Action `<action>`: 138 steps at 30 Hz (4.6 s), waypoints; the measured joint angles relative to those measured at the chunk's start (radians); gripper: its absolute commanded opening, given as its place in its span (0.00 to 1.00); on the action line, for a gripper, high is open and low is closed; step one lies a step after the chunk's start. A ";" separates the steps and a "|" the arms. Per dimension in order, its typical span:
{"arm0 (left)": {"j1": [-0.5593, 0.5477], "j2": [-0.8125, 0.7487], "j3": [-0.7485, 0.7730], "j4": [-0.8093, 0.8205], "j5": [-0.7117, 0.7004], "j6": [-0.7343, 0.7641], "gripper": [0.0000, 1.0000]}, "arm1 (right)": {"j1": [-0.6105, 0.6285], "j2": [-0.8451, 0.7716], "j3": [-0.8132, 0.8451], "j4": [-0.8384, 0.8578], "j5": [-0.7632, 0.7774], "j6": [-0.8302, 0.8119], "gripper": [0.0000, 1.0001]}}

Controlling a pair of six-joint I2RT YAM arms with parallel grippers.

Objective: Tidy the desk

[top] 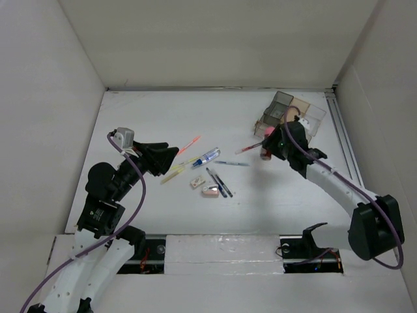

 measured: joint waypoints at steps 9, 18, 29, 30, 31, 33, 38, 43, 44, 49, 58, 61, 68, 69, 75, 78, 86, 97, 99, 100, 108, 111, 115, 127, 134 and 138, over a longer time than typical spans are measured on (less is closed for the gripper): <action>0.000 -0.019 0.000 0.007 0.018 -0.001 0.46 | -0.332 0.074 0.254 -0.026 -0.090 0.003 0.34; 0.000 -0.036 0.000 0.009 0.041 -0.008 0.46 | -0.468 0.542 0.702 -0.090 -0.184 -0.047 0.39; 0.000 -0.026 0.000 0.016 0.069 -0.018 0.46 | -0.468 0.693 0.763 -0.156 -0.243 -0.084 0.47; 0.000 -0.026 0.000 0.016 0.069 -0.018 0.46 | -0.468 0.693 0.765 -0.155 -0.242 -0.084 0.47; 0.000 -0.026 0.000 0.016 0.071 -0.019 0.46 | -0.468 0.693 0.765 -0.152 -0.241 -0.084 0.47; 0.000 -0.026 0.000 0.016 0.071 -0.020 0.46 | -0.470 0.693 0.765 -0.150 -0.238 -0.087 0.51; 0.000 -0.025 0.000 0.016 0.072 -0.020 0.46 | -0.478 0.693 0.765 -0.143 -0.238 -0.087 0.61; 0.000 -0.025 0.000 0.016 0.072 -0.020 0.46 | -0.490 0.693 0.765 -0.135 -0.230 -0.085 0.77; 0.000 -0.024 0.000 0.016 0.073 -0.020 0.46 | -0.492 0.693 0.765 -0.135 -0.229 -0.081 0.82; 0.000 -0.024 0.000 0.017 0.074 -0.021 0.46 | -0.500 0.686 0.764 -0.134 -0.224 -0.079 0.69; 0.000 -0.033 0.000 0.016 0.062 -0.020 0.47 | -0.255 0.342 0.434 0.043 -0.222 -0.082 0.00; 0.000 -0.036 0.000 0.013 0.034 -0.026 0.46 | -0.026 0.303 0.367 0.095 -0.221 -0.101 0.16; 0.000 -0.059 0.000 -0.013 -0.088 -0.050 0.46 | 0.334 0.442 0.348 0.080 -0.137 -0.152 0.67; 0.000 -0.060 0.000 -0.015 -0.098 -0.052 0.46 | 0.346 0.466 0.357 0.066 -0.127 -0.153 0.67; 0.000 -0.068 0.000 -0.020 -0.126 -0.053 0.47 | 0.351 0.568 0.448 0.000 -0.047 -0.116 0.67; 0.000 -0.075 0.000 -0.020 -0.128 -0.053 0.47 | 0.352 0.605 0.490 -0.023 -0.009 -0.086 0.69; 0.000 -0.076 0.000 -0.023 -0.122 -0.053 0.47 | 0.367 0.706 0.610 -0.098 0.058 -0.037 0.74; 0.000 -0.079 0.000 -0.024 -0.110 -0.052 0.47 | 0.360 0.789 0.657 -0.130 0.081 -0.008 0.58; 0.000 -0.079 0.000 -0.024 -0.108 -0.052 0.47 | 0.359 0.790 0.656 -0.129 0.084 -0.007 0.57; 0.000 -0.079 0.000 -0.024 -0.108 -0.052 0.47 | 0.359 0.790 0.656 -0.128 0.087 -0.007 0.56; 0.000 -0.079 0.000 -0.023 -0.099 -0.052 0.47 | 0.347 0.790 0.653 -0.126 0.095 0.008 0.36; 0.000 -0.077 0.000 -0.024 -0.094 -0.052 0.47 | 0.341 0.790 0.649 -0.116 0.080 0.014 0.31; 0.000 -0.077 0.000 -0.023 -0.090 -0.052 0.47 | 0.323 0.773 0.611 -0.071 0.032 0.037 0.23; 0.000 -0.073 0.000 -0.023 -0.086 -0.052 0.47 | 0.122 0.491 0.476 0.027 -0.116 0.085 0.23; 0.000 -0.069 0.000 -0.023 -0.076 -0.052 0.47 | -0.263 0.555 0.666 0.095 -0.226 0.106 0.26; 0.000 -0.072 0.000 -0.023 -0.071 -0.052 0.47 | -0.340 0.692 0.871 0.024 -0.195 0.068 0.27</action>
